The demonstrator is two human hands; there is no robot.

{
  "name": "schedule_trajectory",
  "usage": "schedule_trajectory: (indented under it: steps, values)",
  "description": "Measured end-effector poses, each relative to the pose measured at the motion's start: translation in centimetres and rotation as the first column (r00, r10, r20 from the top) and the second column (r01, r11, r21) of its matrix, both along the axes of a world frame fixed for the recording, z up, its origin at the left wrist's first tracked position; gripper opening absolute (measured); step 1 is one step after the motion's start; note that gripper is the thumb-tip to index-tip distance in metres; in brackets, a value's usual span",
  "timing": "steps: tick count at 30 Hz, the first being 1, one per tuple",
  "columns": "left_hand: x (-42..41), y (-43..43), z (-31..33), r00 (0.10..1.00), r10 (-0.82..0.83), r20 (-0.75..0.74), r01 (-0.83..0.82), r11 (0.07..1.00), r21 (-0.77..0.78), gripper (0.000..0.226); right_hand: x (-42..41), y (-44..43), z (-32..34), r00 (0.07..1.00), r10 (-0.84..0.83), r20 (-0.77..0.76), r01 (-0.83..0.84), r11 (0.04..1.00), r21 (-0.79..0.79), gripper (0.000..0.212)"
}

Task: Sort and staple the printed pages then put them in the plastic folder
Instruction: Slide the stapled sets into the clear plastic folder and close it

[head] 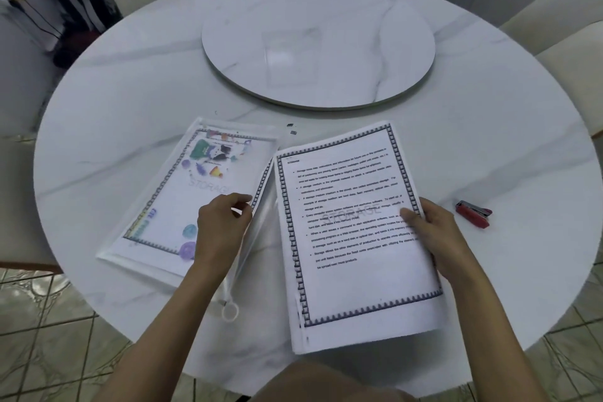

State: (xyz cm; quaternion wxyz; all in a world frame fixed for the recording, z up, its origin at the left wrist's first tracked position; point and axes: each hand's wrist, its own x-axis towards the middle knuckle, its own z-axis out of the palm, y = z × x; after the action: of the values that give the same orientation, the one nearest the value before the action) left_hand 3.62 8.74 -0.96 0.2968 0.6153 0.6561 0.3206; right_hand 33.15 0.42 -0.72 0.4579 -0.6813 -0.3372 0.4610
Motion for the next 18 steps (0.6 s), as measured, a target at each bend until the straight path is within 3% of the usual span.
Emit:
schedule_trajectory:
  steps: [10, 18]
  values:
    - [1.1, -0.4, 1.1, 0.997, 0.018, 0.07, -0.016, 1.0, -0.022, 0.018, -1.1, 3.1, 0.7, 0.994, 0.112, 0.006, -0.111, 0.99, -0.088, 0.016]
    - [1.4, -0.9, 1.5, 0.999, -0.016, 0.044, 0.02, 0.997, -0.072, 0.017, -2.5, 4.5, 0.8, 0.998, -0.024, 0.052, 0.023, 1.0, 0.019, 0.02]
